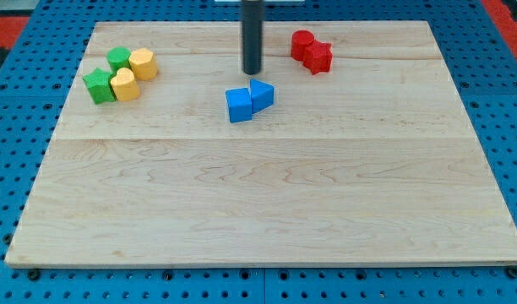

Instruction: Move yellow hexagon slightly down

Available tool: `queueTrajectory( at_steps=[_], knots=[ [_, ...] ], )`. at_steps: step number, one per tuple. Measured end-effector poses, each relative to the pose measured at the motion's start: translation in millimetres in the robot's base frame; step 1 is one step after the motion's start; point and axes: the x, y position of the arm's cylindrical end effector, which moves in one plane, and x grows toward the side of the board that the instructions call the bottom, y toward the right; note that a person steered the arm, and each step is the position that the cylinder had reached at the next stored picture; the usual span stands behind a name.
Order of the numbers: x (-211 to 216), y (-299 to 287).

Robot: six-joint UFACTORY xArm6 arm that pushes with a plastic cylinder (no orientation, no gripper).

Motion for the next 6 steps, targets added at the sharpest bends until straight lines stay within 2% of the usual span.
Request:
queueTrajectory(
  at_steps=[1, 3, 4, 5, 6],
  knots=[
    [-14, -85],
    [-34, -102],
    [-27, -146],
    [19, -139],
    [43, -142]
  ],
)
